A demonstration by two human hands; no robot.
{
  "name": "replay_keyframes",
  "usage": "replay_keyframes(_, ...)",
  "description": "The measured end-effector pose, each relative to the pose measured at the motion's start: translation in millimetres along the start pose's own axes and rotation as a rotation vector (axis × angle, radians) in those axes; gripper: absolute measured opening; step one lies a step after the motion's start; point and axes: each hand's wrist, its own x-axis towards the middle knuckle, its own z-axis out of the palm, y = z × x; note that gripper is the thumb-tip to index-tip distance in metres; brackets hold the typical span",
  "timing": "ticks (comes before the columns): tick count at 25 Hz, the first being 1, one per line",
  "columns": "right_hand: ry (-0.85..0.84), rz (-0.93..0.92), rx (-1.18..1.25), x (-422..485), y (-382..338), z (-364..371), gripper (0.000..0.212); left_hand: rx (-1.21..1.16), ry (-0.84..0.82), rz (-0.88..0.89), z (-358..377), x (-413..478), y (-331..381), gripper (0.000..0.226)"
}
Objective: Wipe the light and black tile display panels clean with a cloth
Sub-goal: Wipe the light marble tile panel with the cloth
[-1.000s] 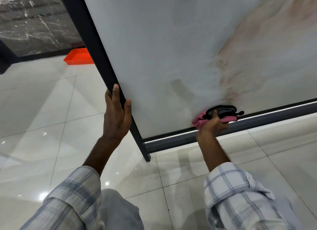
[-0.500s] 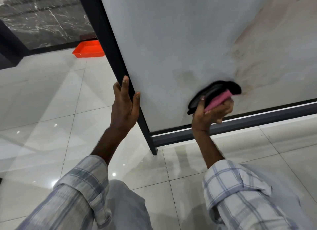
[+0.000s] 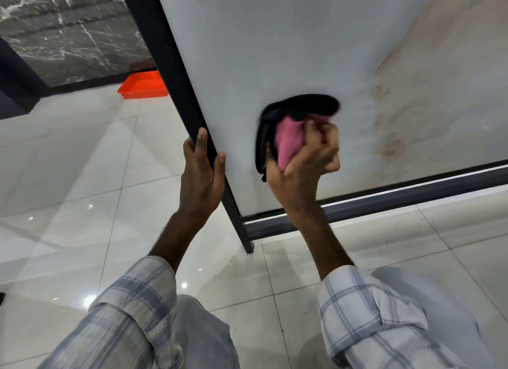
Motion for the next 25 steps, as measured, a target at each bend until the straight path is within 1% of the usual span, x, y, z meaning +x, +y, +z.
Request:
replay_keyframes(1,-0.055,-0.140,-0.075,-2.8,15.9,-1.2,0.075,-0.005,0.005,0.001,0.4,-0.1,-0.3,0.063)
replay_keyframes(2,-0.078,-0.149,-0.100,-10.0,31.2,-1.9,0.075,-0.010,0.009,0.007,0.8,-0.2,-1.0,0.063)
replay_keyframes(3,-0.074,-0.032,-0.086,-21.9,44.0,-2.6,0.074,-0.013,0.014,0.019,1.0,0.0,-1.6,0.064)
replay_keyframes(4,-0.052,0.196,-0.057,-35.7,52.2,-1.4,0.075,-0.013,0.018,0.036,1.2,-0.1,-2.7,0.064)
replay_keyframes(5,-0.014,0.499,-0.008,-49.1,52.7,1.2,0.078,-0.015,0.024,0.053,2.1,-0.2,-3.9,0.065)
replay_keyframes(6,0.043,0.835,0.083,-60.9,48.8,4.5,0.083,-0.023,0.030,0.065,2.9,-0.2,-4.6,0.065)
replay_keyframes(7,0.119,1.132,0.205,-68.1,42.3,8.1,0.084,-0.036,0.031,0.068,3.2,-0.2,-5.0,0.066)
replay_keyframes(8,0.209,1.350,0.351,-69.0,36.1,10.1,0.080,-0.049,0.024,0.066,2.9,-0.1,-5.1,0.066)
replay_keyframes(9,0.284,1.487,0.465,-65.5,34.4,12.4,0.073,-0.054,0.016,0.065,2.5,0.0,-5.1,0.067)
replay_keyframes(10,0.294,1.558,0.502,-58.8,32.4,14.0,0.068,-0.051,0.010,0.066,1.9,-0.3,-4.4,0.067)
replay_keyframes(11,0.255,1.554,0.469,-49.0,26.3,13.2,0.068,-0.047,0.006,0.065,1.9,-0.6,-3.6,0.067)
replay_keyframes(12,0.205,1.446,0.419,-35.9,15.1,10.6,0.073,-0.048,0.002,0.061,1.8,-1.1,-3.1,0.066)
replay_keyframes(13,0.189,1.228,0.365,-22.4,3.1,8.6,0.081,-0.055,-0.006,0.049,1.3,-1.6,-3.0,0.065)
replay_keyframes(14,0.165,0.963,0.337,-10.0,-9.0,6.3,0.087,-0.060,-0.016,0.024,0.6,-1.9,-2.6,0.064)
replay_keyframes(15,0.140,0.686,0.289,0.7,-18.4,4.5,0.088,-0.056,-0.027,-0.008,-0.2,-2.0,-2.3,0.063)
replay_keyframes(16,0.104,0.449,0.216,6.5,-22.4,2.6,0.085,-0.050,-0.038,-0.034,-1.2,-1.9,-2.1,0.062)
replay_keyframes(17,0.072,0.279,0.121,6.5,-19.7,0.9,0.082,-0.047,-0.044,-0.042,-1.2,-2.2,-2.4,0.062)
replay_keyframes(18,0.040,0.188,0.045,-0.7,-10.0,0.8,0.080,-0.051,-0.039,-0.029,-0.3,-2.0,-3.4,0.063)
replay_keyframes(19,0.012,0.161,0.000,-14.1,3.3,3.4,0.079,-0.053,-0.024,0.003,1.2,-2.2,-4.6,0.065)
replay_keyframes(20,-0.009,0.225,-0.010,-32.7,15.9,7.3,0.080,-0.054,-0.005,0.043,2.8,-1.7,-5.8,0.068)
replay_keyframes(21,-0.024,0.386,0.009,-52.9,23.0,10.4,0.083,-0.050,0.012,0.078,3.9,-1.4,-7.3,0.071)
replay_keyframes(22,-0.035,0.631,0.050,-72.2,23.9,14.0,0.088,-0.045,0.023,0.091,4.8,-1.2,-7.8,0.073)
replay_keyframes(24,-0.060,1.202,0.175,-98.7,5.8,20.5,0.097,-0.049,0.025,0.068,5.4,-1.8,-7.4,0.073)
replay_keyframes(25,-0.073,1.401,0.236,-106.3,-8.1,25.4,0.095,-0.051,0.015,0.063,5.0,-2.5,-7.7,0.073)
